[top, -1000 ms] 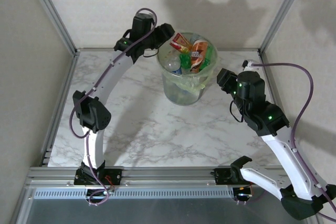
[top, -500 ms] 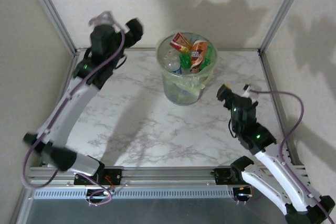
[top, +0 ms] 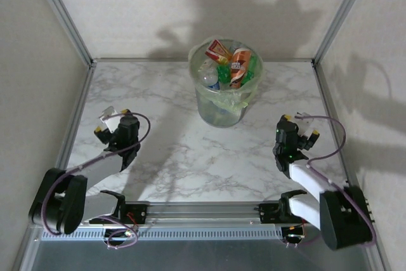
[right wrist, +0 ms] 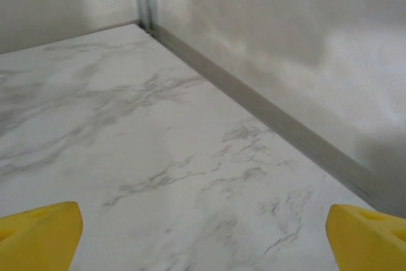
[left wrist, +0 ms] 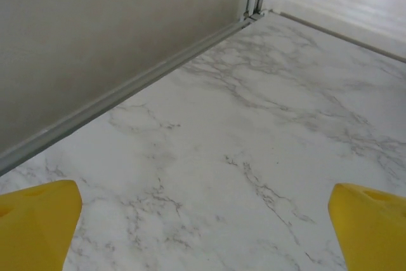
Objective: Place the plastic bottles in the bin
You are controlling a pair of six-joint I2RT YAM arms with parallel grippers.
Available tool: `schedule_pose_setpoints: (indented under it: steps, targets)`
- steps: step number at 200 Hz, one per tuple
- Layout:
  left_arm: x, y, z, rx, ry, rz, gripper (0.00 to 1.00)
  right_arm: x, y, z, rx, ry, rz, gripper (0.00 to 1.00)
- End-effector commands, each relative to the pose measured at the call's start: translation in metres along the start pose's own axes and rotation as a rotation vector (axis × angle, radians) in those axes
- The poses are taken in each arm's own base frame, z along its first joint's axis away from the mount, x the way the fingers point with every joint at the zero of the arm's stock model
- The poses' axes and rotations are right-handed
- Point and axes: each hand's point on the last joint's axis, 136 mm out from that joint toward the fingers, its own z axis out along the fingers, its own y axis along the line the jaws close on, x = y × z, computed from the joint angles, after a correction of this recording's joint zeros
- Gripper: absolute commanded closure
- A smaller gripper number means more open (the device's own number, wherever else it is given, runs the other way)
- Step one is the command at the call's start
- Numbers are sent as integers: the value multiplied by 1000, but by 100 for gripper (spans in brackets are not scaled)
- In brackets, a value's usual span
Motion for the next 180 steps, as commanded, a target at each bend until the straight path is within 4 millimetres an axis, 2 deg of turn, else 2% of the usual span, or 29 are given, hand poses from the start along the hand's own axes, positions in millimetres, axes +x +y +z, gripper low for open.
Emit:
schedule_pose_setpoints:
  steps: [1,3,16,31,33,36,46,57,66,74,77,89,97,110,115,124,133,180]
  targets:
    - [-14,-8,4,79,-118,-96,1,-25,-9,13,46,-160,90,1]
    - [-15,-10,6,85,-117,-96,1,-19,-10,14,43,-153,80,1]
    - [-16,-23,11,133,-116,-63,1,-17,-5,23,-3,-168,79,1]
    - [-19,-42,11,227,-144,-1,1,-21,19,31,-129,-174,32,1]
    - [-19,-43,12,232,-146,8,0,-15,23,33,-145,-153,9,1]
    - [-20,-45,12,240,-154,12,0,-22,31,37,-166,-149,8,1]
    - [-18,-45,14,265,-172,1,0,-19,46,43,-238,-118,-28,1]
    - [-15,-46,17,309,-171,-18,1,-16,59,42,-335,-99,-52,1]
    - [-11,-49,21,345,-134,-13,1,-16,69,34,-446,-102,-37,1]
    - [-9,-49,18,390,-134,-26,1,-28,71,22,-524,-162,33,1]
    - [-7,-49,17,409,-130,-31,1,-20,69,16,-549,-158,42,1]
    - [-11,-37,8,420,-209,-76,1,-19,73,9,-587,-180,29,1]
    - [-5,-36,12,411,-160,-74,1,-16,74,7,-602,-195,21,1]
    - [-7,-41,14,408,-174,-55,1,-4,79,12,-616,-182,11,1]
    - [-4,-42,14,410,-153,-49,1,-7,81,14,-617,-203,14,1]
    - [-6,-41,14,408,-165,-52,1,1,83,18,-615,-145,-1,1]
    - [-5,-42,14,408,-158,-48,1,-5,82,16,-619,-186,10,1]
    - [-5,-45,14,402,-160,-32,1,-2,83,18,-614,-165,2,1]
